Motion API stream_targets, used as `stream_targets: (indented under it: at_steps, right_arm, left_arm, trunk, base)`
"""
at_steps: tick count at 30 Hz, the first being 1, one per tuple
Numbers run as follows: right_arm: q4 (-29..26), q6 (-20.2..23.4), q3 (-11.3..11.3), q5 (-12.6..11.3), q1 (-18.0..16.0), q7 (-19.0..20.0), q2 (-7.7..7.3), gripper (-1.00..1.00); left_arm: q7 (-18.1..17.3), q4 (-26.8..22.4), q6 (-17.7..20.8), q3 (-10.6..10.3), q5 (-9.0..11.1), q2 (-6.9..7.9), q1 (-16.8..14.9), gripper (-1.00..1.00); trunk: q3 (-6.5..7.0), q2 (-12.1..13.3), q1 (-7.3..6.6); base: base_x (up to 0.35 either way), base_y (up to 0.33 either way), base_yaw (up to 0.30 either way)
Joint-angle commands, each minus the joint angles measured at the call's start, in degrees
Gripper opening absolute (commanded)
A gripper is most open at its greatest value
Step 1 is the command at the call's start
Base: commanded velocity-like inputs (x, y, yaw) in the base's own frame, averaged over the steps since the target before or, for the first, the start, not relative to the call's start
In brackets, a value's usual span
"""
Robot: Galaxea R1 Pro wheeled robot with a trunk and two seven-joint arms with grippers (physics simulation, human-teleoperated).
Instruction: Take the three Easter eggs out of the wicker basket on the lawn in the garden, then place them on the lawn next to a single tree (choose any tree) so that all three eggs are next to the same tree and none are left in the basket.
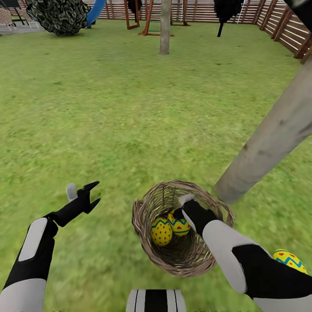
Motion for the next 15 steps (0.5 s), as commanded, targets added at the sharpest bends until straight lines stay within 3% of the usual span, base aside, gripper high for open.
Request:
stream_targets:
  at_steps: [1,11,15]
  right_arm:
    - [-0.36,0.48,1.72,1.80,-0.07,-0.44,0.00,1.00]
    - [-0.33,0.49,2.22,1.89,-0.08,-0.44,0.00,1.00]
    - [-0.31,0.53,3.77,1.75,-0.04,-0.19,0.00,1.00]
  left_arm:
    - [0.58,-0.06,0.23,0.08,0.98,-0.01,-0.35,1.00]
    - [0.58,0.07,0.23,0.07,0.97,-0.01,-0.35,1.00]
    - [0.59,0.09,0.23,0.04,0.96,-0.01,-0.35,1.00]
  trunk:
    - [-0.03,-0.02,-0.02]
    - [-0.03,-0.02,-0.02]
    - [-0.03,-0.02,-0.02]
  base:
    - [0.000,0.000,0.000]
    - [0.000,0.000,0.000]
    - [0.000,0.000,0.000]
